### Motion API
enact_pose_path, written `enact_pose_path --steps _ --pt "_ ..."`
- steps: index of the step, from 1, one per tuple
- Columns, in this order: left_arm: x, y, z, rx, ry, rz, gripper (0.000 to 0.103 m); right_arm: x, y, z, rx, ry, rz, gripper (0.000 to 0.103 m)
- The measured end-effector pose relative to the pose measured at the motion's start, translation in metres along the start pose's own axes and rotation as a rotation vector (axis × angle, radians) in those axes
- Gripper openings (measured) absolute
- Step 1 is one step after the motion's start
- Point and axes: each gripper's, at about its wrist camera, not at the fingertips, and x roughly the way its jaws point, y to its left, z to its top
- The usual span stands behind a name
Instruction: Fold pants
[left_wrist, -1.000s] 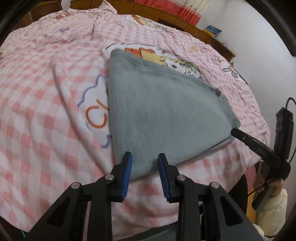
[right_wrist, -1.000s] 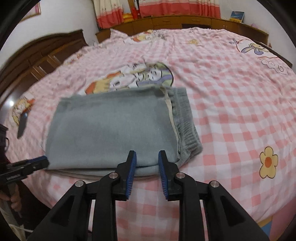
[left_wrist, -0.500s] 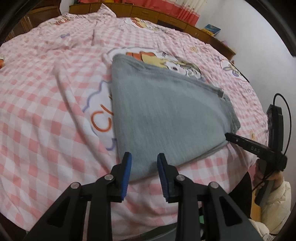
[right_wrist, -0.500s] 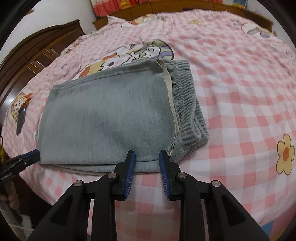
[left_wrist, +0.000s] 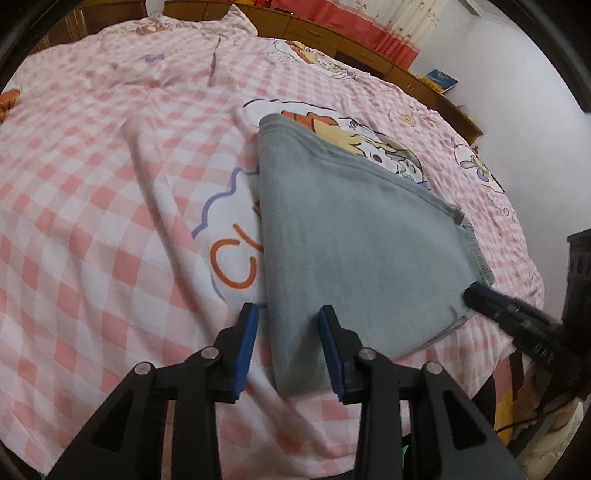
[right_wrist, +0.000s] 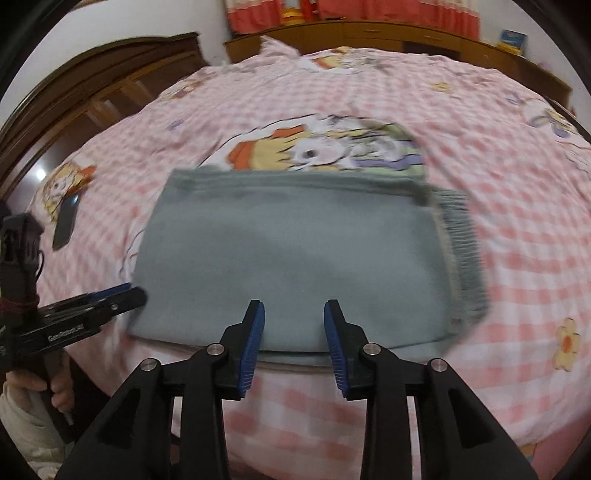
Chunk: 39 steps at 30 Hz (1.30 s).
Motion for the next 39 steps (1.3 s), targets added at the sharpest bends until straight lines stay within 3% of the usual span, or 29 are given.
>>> enact_pose_path --steps 3,10,18,24,27,31,34,39 --pt "0.001 0.003 -0.002 -0.01 -0.005 -0.016 0.038 0.023 0.014 -0.008 -0.035 0.052 -0.033 0.035" --pt "0.01 0.005 -0.004 -0.025 -0.007 -0.047 0.048 0.037 0.031 -0.02 -0.133 0.03 -0.105 0.045" --pt "0.011 0.002 -0.005 -0.044 -0.023 -0.022 0.049 0.036 0.028 -0.021 -0.128 0.014 -0.079 0.046" --pt "-0.004 0.001 -0.008 -0.052 -0.07 0.049 0.055 0.037 0.025 -0.021 -0.106 0.02 -0.04 0.051" --pt "-0.002 0.003 -0.008 -0.06 -0.044 0.026 0.055 0.037 0.026 -0.022 -0.113 0.015 -0.028 0.054" --pt "0.0 -0.005 -0.011 -0.053 -0.029 -0.057 0.055 0.033 0.024 -0.022 -0.085 0.003 -0.015 0.054" --pt "0.009 -0.013 -0.012 -0.028 -0.028 -0.023 0.054 0.026 0.02 -0.02 -0.048 -0.007 0.009 0.054" --pt "0.015 -0.008 -0.014 -0.104 -0.047 -0.031 0.054 0.018 0.015 -0.018 -0.017 -0.036 0.017 0.054"
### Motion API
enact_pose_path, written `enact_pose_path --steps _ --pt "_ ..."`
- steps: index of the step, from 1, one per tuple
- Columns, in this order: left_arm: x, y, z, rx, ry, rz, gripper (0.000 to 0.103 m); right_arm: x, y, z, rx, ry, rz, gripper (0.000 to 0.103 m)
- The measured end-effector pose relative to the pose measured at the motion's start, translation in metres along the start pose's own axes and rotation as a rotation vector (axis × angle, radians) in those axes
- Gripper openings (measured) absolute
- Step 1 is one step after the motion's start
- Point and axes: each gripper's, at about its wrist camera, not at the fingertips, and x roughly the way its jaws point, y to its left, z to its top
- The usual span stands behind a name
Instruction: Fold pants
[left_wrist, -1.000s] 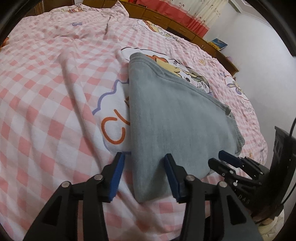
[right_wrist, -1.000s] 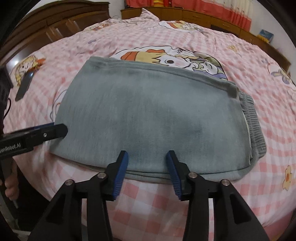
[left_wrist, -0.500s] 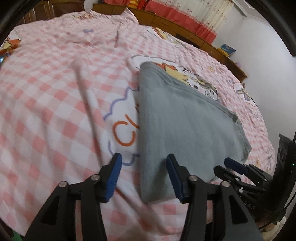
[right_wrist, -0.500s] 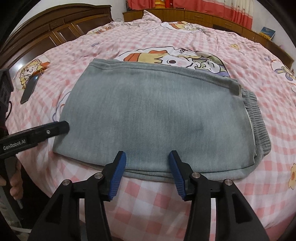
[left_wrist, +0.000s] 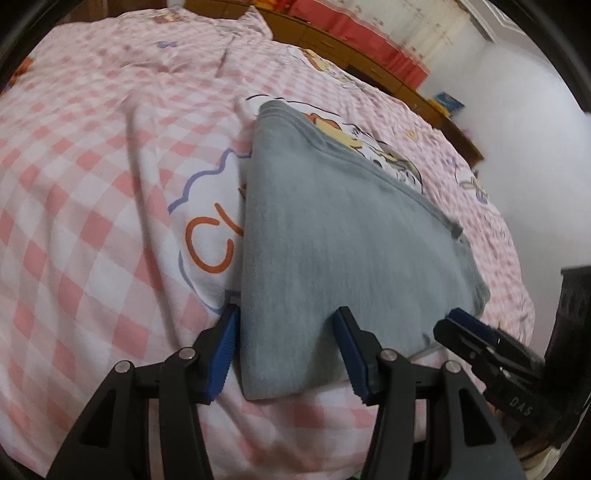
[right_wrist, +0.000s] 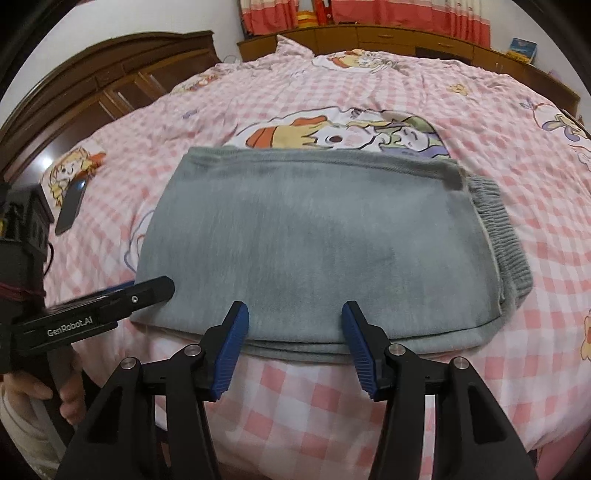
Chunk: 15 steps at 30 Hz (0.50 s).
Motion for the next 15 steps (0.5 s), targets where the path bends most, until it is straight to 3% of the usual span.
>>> enact_pose_path --steps 1,3,5,7,12,15 --pt "0.0 0.0 0.0 -0.005 -0.001 0.001 0.054 0.0 -0.001 0.0 0.005 -0.001 0.004 0.054" --pt "0.0 -0.003 0.0 0.001 0.005 0.003 0.044 0.003 -0.002 0.0 0.011 0.005 0.006 0.054" --pt "-0.002 -0.006 -0.001 0.016 0.009 -0.003 0.025 0.005 -0.002 -0.001 0.016 0.006 0.006 0.054" --pt "-0.007 -0.006 -0.001 0.016 0.0 -0.007 0.018 0.002 -0.002 -0.001 0.02 -0.004 0.008 0.053" --pt "-0.024 -0.007 0.005 0.004 -0.025 -0.053 0.013 -0.008 0.009 0.003 -0.014 -0.054 0.047 0.05" --pt "-0.037 -0.02 0.007 0.052 -0.063 -0.063 0.011 0.004 0.016 -0.002 -0.036 -0.006 0.089 0.036"
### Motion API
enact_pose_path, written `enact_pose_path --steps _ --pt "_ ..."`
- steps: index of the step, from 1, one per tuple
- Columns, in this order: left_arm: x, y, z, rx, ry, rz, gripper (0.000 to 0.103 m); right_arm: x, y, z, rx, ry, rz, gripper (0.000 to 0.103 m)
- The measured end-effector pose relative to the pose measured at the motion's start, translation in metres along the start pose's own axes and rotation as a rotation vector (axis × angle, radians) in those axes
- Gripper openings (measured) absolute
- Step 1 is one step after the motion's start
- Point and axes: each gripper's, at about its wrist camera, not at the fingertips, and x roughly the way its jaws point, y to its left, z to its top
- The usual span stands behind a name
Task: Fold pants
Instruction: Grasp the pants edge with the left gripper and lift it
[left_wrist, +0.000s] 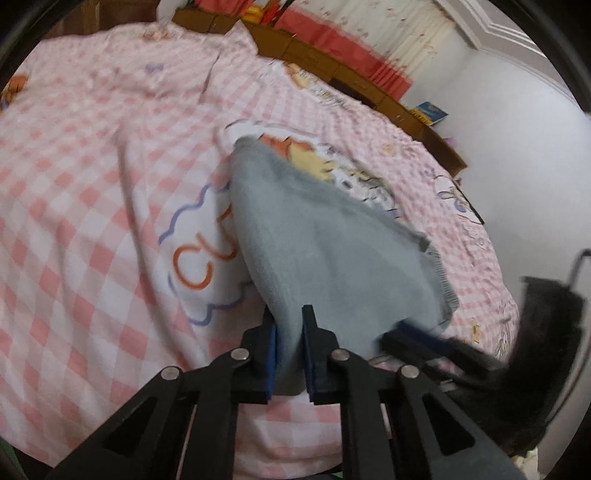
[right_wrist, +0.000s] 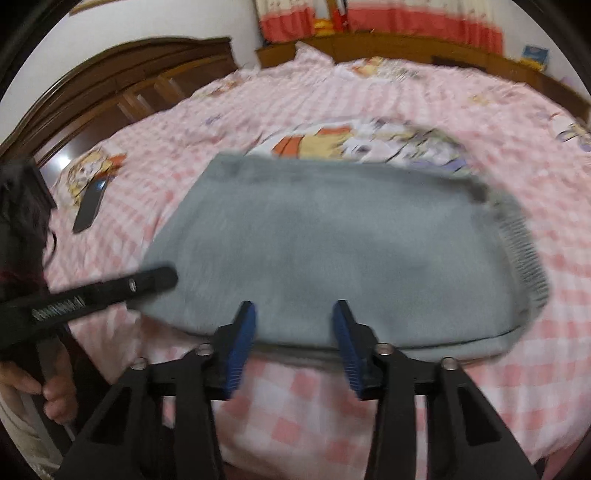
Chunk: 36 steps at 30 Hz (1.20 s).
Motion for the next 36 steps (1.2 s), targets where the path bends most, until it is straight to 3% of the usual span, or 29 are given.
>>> enact_pose_path --steps 3,10,17,28,36 --pt "-0.009 -0.017 0.002 0.051 -0.019 -0.027 0.011 0.012 -0.002 -0.006 0.011 0.032 0.02 0.029" --pt "-0.02 -0.06 0.012 0.183 -0.06 -0.043 0.011 0.007 -0.014 -0.005 0.074 0.034 0.094 0.029" --pt "-0.031 -0.107 0.023 0.309 -0.093 -0.075 0.011 -0.022 -0.038 -0.002 0.129 -0.036 0.109 0.029" --pt "-0.008 -0.182 0.021 0.492 -0.072 -0.108 0.011 -0.078 -0.112 -0.008 0.284 -0.173 0.041 0.029" --pt "0.038 -0.235 0.008 0.625 0.016 -0.13 0.011 -0.105 -0.157 -0.023 0.381 -0.238 -0.02 0.029"
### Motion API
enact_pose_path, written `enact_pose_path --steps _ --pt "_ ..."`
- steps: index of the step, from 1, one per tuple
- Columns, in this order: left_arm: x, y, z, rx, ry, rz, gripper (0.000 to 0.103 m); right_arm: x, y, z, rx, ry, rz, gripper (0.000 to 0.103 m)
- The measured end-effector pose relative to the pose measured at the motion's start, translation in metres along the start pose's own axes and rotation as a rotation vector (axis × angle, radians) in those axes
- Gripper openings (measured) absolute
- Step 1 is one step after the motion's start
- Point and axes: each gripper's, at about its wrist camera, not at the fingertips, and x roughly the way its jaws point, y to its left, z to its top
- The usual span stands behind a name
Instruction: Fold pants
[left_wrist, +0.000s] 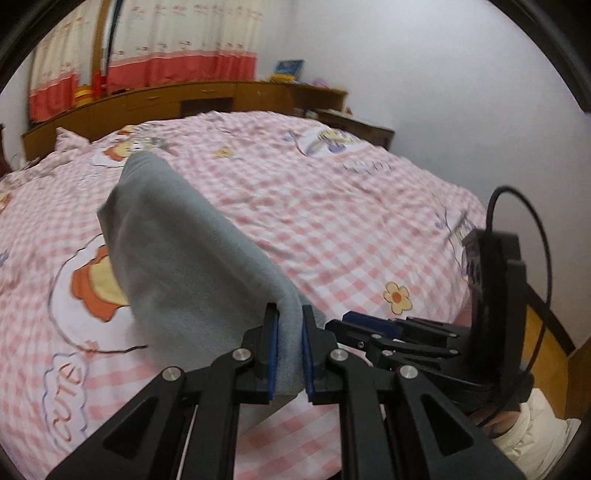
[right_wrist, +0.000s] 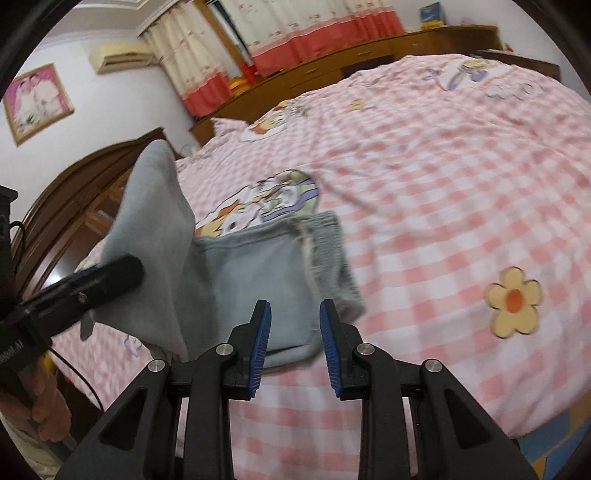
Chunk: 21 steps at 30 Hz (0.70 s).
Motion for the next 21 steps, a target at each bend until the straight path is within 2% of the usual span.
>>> enact_pose_path --steps 5,11,13,15,17,19,21 --pt "0.04 -0.017 0.0 0.035 0.083 -0.026 0.011 -0.005 -0.022 -0.002 0.047 -0.002 -0.021 0.029" --pt "0.092 -0.018 -0.015 0.029 0.194 -0.013 0.012 -0.012 -0.037 -0.006 0.063 -0.005 -0.041 0.029" --pt "0.098 -0.018 -0.019 0.014 0.203 -0.023 0.014 -0.012 -0.041 -0.005 0.069 -0.003 -0.049 0.029" --pt "0.098 -0.018 -0.021 -0.008 0.206 -0.051 0.02 -0.012 -0.043 -0.005 0.077 0.0 -0.05 0.029" --pt "0.093 -0.019 -0.02 -0.018 0.197 -0.072 0.027 -0.011 -0.045 -0.005 0.08 0.007 -0.053 0.029" --pt "0.081 -0.018 -0.018 -0.024 0.175 -0.09 0.029 -0.01 -0.045 -0.004 0.077 0.013 -0.053 0.029" --pt "0.07 -0.015 -0.019 -0.038 0.155 -0.084 0.035 -0.008 -0.043 -0.001 0.073 0.018 -0.043 0.029"
